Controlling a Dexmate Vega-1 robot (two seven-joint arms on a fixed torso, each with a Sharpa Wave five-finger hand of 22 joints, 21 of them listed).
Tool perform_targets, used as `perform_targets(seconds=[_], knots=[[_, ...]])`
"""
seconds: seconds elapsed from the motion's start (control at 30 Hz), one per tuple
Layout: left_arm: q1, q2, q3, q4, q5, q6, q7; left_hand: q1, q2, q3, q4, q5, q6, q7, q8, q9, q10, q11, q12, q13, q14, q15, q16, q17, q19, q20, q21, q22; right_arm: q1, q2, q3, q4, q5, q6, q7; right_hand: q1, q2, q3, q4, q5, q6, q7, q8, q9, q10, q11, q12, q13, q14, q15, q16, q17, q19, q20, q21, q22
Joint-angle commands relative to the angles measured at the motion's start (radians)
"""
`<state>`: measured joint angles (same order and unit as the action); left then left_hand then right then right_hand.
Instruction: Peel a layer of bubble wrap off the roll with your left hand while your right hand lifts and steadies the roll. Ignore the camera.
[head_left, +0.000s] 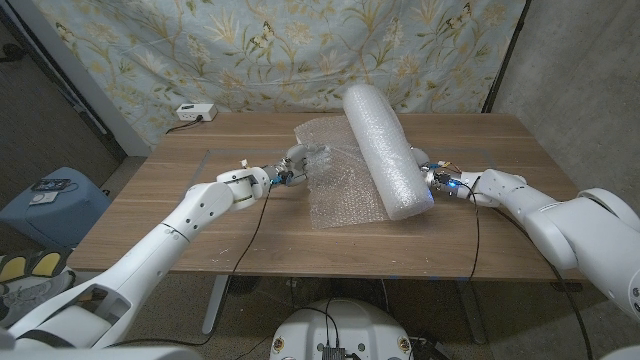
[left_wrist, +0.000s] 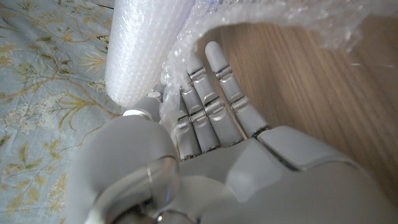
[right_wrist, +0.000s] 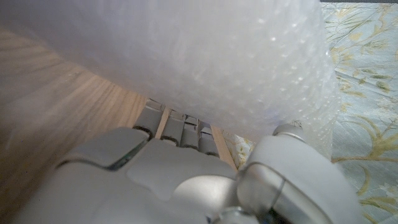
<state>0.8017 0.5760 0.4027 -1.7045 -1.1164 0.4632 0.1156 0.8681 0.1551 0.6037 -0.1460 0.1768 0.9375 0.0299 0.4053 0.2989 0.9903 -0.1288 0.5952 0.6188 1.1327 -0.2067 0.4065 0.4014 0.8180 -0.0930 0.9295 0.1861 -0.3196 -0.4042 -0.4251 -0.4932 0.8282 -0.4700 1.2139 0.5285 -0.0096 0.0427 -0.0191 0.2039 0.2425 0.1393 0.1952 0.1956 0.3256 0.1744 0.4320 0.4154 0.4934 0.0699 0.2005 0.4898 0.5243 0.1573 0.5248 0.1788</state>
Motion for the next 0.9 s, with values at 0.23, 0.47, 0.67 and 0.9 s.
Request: perform_targets(seconds=[0.23,0.47,0.67,0.9], knots=[[0.022,0.054,-0.028,-0.060,-0.025,0.004,0.008,-0.008,-0.005,0.007,0.005,0.001,0.003,0.007,-0.001,0.006,0.020,-0.015,-0.004,0.002,0.000,-0.008,-0.005,0.005,-0.007,-0.001,0.009,0.001,0.014,0.014,0.001,0.026,-0.011,0.011,0.005,-0.008,0.003,-0.006,0.001,0.010,0.000,0.038,0.007,-0.001,0.007,0.001,-0.007,0.004,-0.003,0.002,0.010,0.000,0.013,-0.001,-0.003,0.006],[0.027,0.065,-0.032,-0.064,-0.028,-0.001,0.005,-0.009,-0.005,0.007,0.005,0.001,0.003,0.007,-0.004,0.006,0.020,-0.015,-0.006,0.003,0.003,-0.008,-0.004,0.006,-0.008,-0.001,0.012,0.001,0.011,0.014,0.005,0.015,-0.009,0.008,-0.004,-0.009,0.004,-0.006,0.001,0.012,0.000,0.039,0.007,-0.001,0.009,-0.001,-0.009,0.004,-0.003,0.003,0.012,-0.003,0.013,-0.001,-0.005,0.006],[0.026,0.076,-0.036,-0.071,-0.032,0.003,0.004,-0.008,-0.005,0.007,0.005,0.001,0.004,0.008,-0.004,0.008,0.021,-0.015,-0.007,0.002,0.004,-0.008,-0.005,0.007,-0.009,-0.001,0.014,0.001,0.012,0.019,0.010,0.024,-0.006,0.020,-0.002,-0.010,0.005,-0.007,0.001,0.014,0.000,0.038,0.008,-0.001,0.011,-0.002,-0.011,0.005,-0.004,0.004,0.012,-0.005,0.014,-0.002,-0.007,0.006],[0.023,0.092,-0.038,-0.082,-0.035,0.013,0.005,-0.008,-0.004,0.008,0.005,0.001,0.005,0.008,-0.005,0.009,0.022,-0.015,-0.007,0.003,0.003,-0.008,-0.006,0.007,-0.010,0.000,0.016,0.000,0.020,0.026,0.020,0.051,-0.004,0.043,0.000,-0.013,0.004,-0.009,0.001,0.016,0.001,0.037,0.008,-0.001,0.011,0.000,-0.014,0.005,-0.007,0.002,0.013,-0.008,0.014,-0.001,-0.009,0.006]])
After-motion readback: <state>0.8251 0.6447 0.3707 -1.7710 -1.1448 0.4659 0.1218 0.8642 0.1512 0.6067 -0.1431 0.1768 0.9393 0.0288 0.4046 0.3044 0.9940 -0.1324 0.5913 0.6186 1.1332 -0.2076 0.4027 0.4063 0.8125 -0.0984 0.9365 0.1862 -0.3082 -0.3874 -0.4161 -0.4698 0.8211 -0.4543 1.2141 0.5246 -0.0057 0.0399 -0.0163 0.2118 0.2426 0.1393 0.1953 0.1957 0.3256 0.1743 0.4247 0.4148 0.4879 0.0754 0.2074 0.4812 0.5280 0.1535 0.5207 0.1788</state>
